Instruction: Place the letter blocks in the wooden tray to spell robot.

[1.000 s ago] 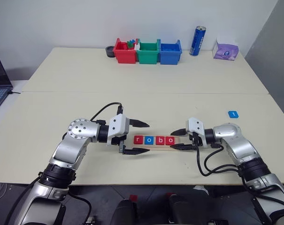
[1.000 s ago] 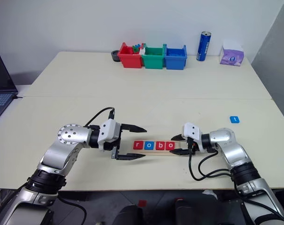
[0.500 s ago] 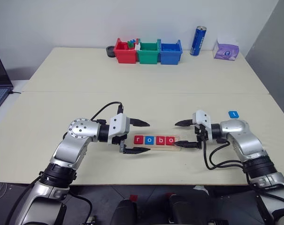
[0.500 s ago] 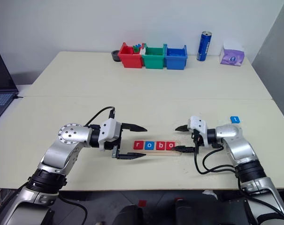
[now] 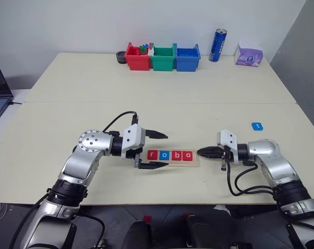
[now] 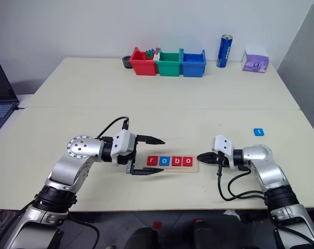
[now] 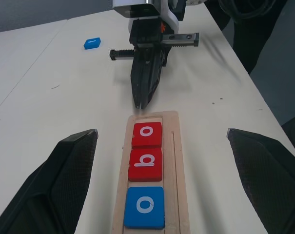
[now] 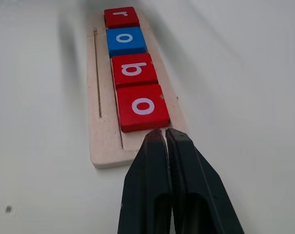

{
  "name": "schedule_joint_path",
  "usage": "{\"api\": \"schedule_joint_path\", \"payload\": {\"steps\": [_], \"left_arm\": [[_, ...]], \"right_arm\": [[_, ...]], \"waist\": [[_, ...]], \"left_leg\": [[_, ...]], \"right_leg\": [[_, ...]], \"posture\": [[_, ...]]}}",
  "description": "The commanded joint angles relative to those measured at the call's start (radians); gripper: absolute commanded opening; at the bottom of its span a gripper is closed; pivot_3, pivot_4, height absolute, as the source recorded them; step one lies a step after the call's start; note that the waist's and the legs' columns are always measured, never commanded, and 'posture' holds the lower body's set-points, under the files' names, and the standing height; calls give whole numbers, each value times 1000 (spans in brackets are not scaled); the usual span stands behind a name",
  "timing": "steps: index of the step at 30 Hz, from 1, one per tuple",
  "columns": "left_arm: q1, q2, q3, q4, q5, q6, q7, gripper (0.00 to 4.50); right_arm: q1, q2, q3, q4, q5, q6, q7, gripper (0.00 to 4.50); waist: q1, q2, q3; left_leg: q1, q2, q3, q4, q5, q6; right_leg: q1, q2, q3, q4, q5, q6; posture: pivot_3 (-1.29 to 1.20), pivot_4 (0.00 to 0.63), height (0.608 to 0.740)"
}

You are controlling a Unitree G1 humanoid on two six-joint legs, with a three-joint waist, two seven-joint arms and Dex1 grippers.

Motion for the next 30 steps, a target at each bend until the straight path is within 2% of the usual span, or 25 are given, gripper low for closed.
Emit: {"api": "schedule_joint_path", "payload": {"steps": [1, 30], "left_arm": [[-8, 0, 7, -25, -4, -15, 3, 4500], [7, 8, 14, -43, -2, -7, 22, 4500]], "right_arm": [[-3, 2, -3, -4, -8, -24, -10, 60], [-47, 62, 34, 25, -32, -29, -27, 60]], "waist": [[1, 0, 0], [1, 0, 0]], "left_leg": [[0, 0, 0, 0, 0, 0], [0, 0, 0, 0, 0, 0]], "right_leg": [[0, 0, 0, 0, 0, 0], [0, 0, 0, 0, 0, 0]], "posture": [[0, 150, 740], [0, 150, 740]]}}
